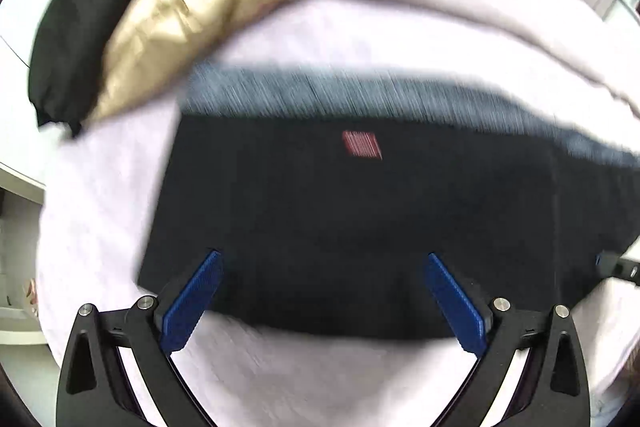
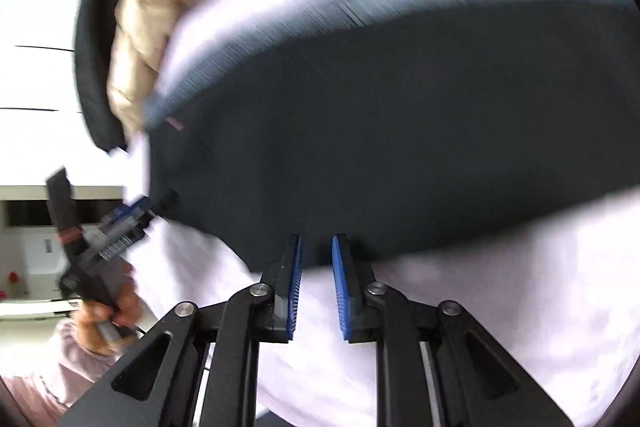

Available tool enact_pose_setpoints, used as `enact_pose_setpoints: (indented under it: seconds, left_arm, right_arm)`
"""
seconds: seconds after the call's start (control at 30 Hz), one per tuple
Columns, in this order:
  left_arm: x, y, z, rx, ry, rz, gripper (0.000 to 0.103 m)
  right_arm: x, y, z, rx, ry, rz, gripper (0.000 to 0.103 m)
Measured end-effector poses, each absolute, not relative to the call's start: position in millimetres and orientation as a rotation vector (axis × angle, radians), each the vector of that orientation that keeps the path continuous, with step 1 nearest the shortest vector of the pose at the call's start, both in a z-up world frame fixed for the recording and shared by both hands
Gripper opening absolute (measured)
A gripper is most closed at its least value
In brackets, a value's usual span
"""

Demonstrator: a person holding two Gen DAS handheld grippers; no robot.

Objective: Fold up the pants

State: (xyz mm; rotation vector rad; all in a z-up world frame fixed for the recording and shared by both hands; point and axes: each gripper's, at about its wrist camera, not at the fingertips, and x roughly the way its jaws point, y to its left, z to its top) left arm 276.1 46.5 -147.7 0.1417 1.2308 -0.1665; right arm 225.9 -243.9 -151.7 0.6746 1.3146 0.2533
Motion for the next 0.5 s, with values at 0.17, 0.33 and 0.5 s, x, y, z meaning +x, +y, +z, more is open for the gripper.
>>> enact_pose_setpoints:
  seconds: [0.17, 0.33, 0.5]
  left_arm:
    - [343, 71, -162, 0.156, 1.165, -0.023, 0.102]
    - [361, 111, -197, 0.054, 1.246, 0.002, 0.102]
    - [350, 114, -187, 0.103, 1.25, -0.017, 0.102]
  right_arm:
    - [328, -191, -159, 0.536, 1.312, 0.37, 0.029]
    - [360, -168, -191, 0.458, 1.327, 0.282, 0.027]
    - [373, -199, -177, 0.52, 1.291, 0.121, 0.036]
